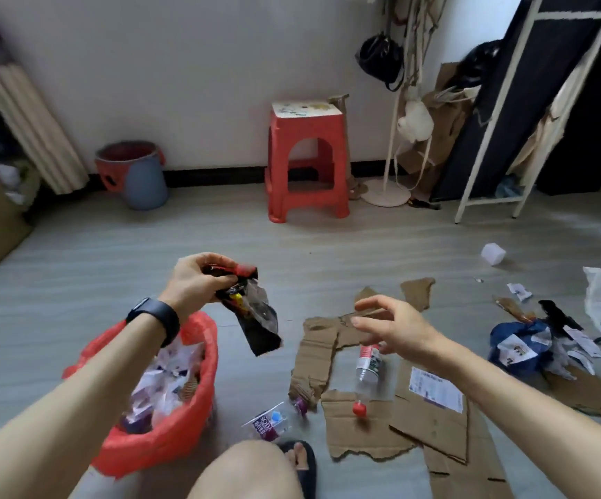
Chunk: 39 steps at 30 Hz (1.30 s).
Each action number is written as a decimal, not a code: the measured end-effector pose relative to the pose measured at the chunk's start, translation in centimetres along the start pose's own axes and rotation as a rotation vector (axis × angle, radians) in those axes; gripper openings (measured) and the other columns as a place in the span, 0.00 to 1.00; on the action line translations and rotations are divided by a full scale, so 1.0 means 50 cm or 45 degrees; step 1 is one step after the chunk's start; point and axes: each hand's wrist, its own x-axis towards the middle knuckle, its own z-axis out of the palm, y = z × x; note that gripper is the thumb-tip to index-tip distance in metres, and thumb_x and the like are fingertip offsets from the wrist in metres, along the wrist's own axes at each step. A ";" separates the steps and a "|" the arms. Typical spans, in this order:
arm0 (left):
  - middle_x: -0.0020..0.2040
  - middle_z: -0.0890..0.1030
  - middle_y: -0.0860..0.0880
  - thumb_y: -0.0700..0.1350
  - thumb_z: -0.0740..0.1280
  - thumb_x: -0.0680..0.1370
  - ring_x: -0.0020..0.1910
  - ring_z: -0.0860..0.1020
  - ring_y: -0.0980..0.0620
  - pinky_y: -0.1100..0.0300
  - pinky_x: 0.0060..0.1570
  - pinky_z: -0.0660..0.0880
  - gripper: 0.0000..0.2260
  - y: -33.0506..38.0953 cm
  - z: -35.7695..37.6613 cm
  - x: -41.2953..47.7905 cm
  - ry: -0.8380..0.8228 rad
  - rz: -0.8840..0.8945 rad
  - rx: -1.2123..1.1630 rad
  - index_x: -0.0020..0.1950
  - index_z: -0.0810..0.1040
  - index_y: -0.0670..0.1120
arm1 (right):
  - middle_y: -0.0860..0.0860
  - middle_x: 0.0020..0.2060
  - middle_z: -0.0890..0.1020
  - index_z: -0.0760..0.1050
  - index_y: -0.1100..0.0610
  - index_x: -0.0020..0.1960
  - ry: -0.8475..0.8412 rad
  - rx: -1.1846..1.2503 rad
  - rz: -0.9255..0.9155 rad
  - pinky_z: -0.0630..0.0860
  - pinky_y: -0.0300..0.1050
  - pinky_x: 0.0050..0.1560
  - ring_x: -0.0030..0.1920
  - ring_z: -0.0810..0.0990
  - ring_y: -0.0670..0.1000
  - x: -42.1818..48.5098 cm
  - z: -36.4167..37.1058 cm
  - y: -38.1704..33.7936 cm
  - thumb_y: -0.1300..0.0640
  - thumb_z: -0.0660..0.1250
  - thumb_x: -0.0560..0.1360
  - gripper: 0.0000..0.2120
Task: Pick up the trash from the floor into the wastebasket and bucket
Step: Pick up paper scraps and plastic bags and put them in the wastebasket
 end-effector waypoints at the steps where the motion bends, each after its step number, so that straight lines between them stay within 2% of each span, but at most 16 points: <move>1: 0.38 0.82 0.46 0.28 0.72 0.72 0.34 0.81 0.52 0.59 0.35 0.82 0.11 -0.024 -0.052 0.004 0.093 0.004 0.017 0.43 0.79 0.44 | 0.48 0.53 0.83 0.76 0.49 0.60 -0.046 -0.122 -0.008 0.81 0.45 0.48 0.47 0.85 0.49 0.019 0.030 -0.006 0.50 0.72 0.76 0.14; 4: 0.35 0.83 0.52 0.29 0.73 0.72 0.40 0.80 0.49 0.63 0.38 0.80 0.13 -0.109 -0.184 -0.001 0.307 -0.002 0.101 0.43 0.78 0.47 | 0.42 0.53 0.82 0.76 0.44 0.61 -0.138 -0.453 -0.062 0.80 0.47 0.57 0.52 0.82 0.44 0.075 0.130 -0.029 0.43 0.71 0.74 0.16; 7: 0.44 0.83 0.52 0.38 0.75 0.72 0.45 0.82 0.51 0.57 0.49 0.79 0.14 -0.221 -0.262 -0.020 0.411 0.038 0.542 0.52 0.79 0.52 | 0.44 0.58 0.81 0.74 0.47 0.65 -0.256 -0.550 -0.099 0.77 0.46 0.61 0.55 0.80 0.45 0.124 0.265 -0.048 0.43 0.69 0.75 0.20; 11: 0.51 0.81 0.52 0.37 0.73 0.73 0.52 0.80 0.49 0.58 0.54 0.77 0.15 -0.363 -0.246 -0.047 0.217 0.215 0.966 0.57 0.83 0.50 | 0.49 0.70 0.73 0.66 0.51 0.74 -0.324 -0.655 -0.225 0.69 0.47 0.69 0.67 0.74 0.49 0.181 0.435 -0.023 0.41 0.66 0.77 0.29; 13: 0.56 0.78 0.53 0.38 0.71 0.71 0.57 0.76 0.48 0.47 0.55 0.78 0.17 -0.445 -0.223 -0.053 0.088 0.241 1.203 0.57 0.82 0.55 | 0.50 0.77 0.64 0.57 0.49 0.79 -0.335 -0.740 -0.306 0.61 0.48 0.75 0.75 0.64 0.51 0.210 0.512 0.001 0.38 0.63 0.77 0.35; 14: 0.64 0.75 0.53 0.41 0.70 0.70 0.65 0.71 0.44 0.37 0.58 0.75 0.21 -0.477 -0.208 -0.054 -0.018 0.169 1.355 0.60 0.80 0.59 | 0.50 0.79 0.58 0.49 0.48 0.81 -0.335 -0.795 -0.340 0.58 0.49 0.76 0.78 0.59 0.52 0.219 0.540 0.015 0.37 0.61 0.76 0.40; 16: 0.80 0.49 0.56 0.50 0.63 0.74 0.77 0.50 0.37 0.22 0.63 0.56 0.29 -0.522 -0.186 -0.047 -0.240 -0.230 1.501 0.72 0.62 0.69 | 0.47 0.81 0.43 0.33 0.47 0.80 -0.329 -0.879 -0.392 0.53 0.54 0.78 0.80 0.48 0.50 0.235 0.589 0.046 0.33 0.58 0.75 0.47; 17: 0.79 0.36 0.58 0.56 0.58 0.75 0.78 0.43 0.36 0.21 0.63 0.49 0.31 -0.541 -0.184 -0.036 -0.297 -0.406 1.488 0.75 0.50 0.71 | 0.46 0.80 0.37 0.28 0.47 0.79 -0.316 -0.880 -0.402 0.51 0.56 0.79 0.81 0.44 0.48 0.239 0.605 0.056 0.33 0.57 0.75 0.48; 18: 0.78 0.31 0.58 0.62 0.54 0.74 0.78 0.42 0.36 0.22 0.64 0.47 0.32 -0.555 -0.182 -0.019 -0.323 -0.508 1.462 0.75 0.42 0.72 | 0.44 0.79 0.33 0.25 0.47 0.77 -0.297 -0.856 -0.396 0.50 0.58 0.79 0.80 0.42 0.47 0.247 0.620 0.068 0.34 0.57 0.75 0.48; 21: 0.78 0.31 0.56 0.66 0.55 0.74 0.78 0.49 0.36 0.24 0.65 0.51 0.35 -0.582 -0.179 0.024 -0.384 -0.582 1.535 0.75 0.38 0.70 | 0.42 0.76 0.28 0.24 0.47 0.77 -0.252 -0.772 -0.399 0.46 0.57 0.79 0.80 0.38 0.44 0.247 0.643 0.078 0.38 0.59 0.75 0.49; 23: 0.77 0.29 0.56 0.69 0.54 0.71 0.77 0.48 0.33 0.25 0.66 0.50 0.38 -0.612 -0.173 0.050 -0.414 -0.575 1.558 0.76 0.38 0.67 | 0.41 0.76 0.26 0.25 0.48 0.78 -0.257 -0.723 -0.416 0.43 0.56 0.79 0.79 0.36 0.43 0.246 0.646 0.080 0.41 0.59 0.75 0.48; 26: 0.78 0.30 0.51 0.78 0.47 0.62 0.77 0.42 0.31 0.28 0.70 0.45 0.45 -0.691 -0.169 0.076 -0.421 -0.593 1.575 0.77 0.40 0.65 | 0.42 0.76 0.26 0.28 0.50 0.79 -0.269 -0.703 -0.408 0.43 0.56 0.79 0.78 0.35 0.42 0.250 0.650 0.082 0.44 0.60 0.74 0.48; 31: 0.80 0.37 0.48 0.80 0.31 0.56 0.77 0.39 0.34 0.29 0.70 0.42 0.49 -0.767 -0.148 0.109 -0.529 -0.513 1.661 0.76 0.35 0.66 | 0.42 0.76 0.27 0.29 0.50 0.79 -0.288 -0.699 -0.353 0.42 0.56 0.79 0.79 0.35 0.42 0.257 0.655 0.094 0.47 0.61 0.74 0.48; 33: 0.81 0.39 0.48 0.81 0.35 0.58 0.77 0.42 0.33 0.31 0.71 0.45 0.49 -0.754 -0.149 0.113 -0.531 -0.543 1.647 0.78 0.39 0.65 | 0.41 0.76 0.27 0.30 0.50 0.79 -0.293 -0.697 -0.331 0.42 0.56 0.79 0.79 0.36 0.42 0.259 0.656 0.098 0.47 0.60 0.75 0.47; 36: 0.81 0.41 0.46 0.78 0.50 0.64 0.77 0.44 0.33 0.35 0.74 0.46 0.45 -0.691 -0.157 0.104 -0.572 -0.616 1.558 0.78 0.43 0.64 | 0.42 0.77 0.28 0.31 0.51 0.80 -0.298 -0.732 -0.302 0.44 0.59 0.79 0.79 0.38 0.44 0.254 0.659 0.092 0.45 0.60 0.75 0.47; 39: 0.81 0.48 0.44 0.77 0.53 0.56 0.78 0.50 0.36 0.42 0.76 0.51 0.51 -0.599 -0.165 0.098 -0.542 -0.626 1.400 0.79 0.54 0.61 | 0.43 0.78 0.30 0.33 0.51 0.80 -0.319 -0.800 -0.279 0.46 0.62 0.78 0.80 0.41 0.46 0.261 0.644 0.089 0.40 0.57 0.76 0.44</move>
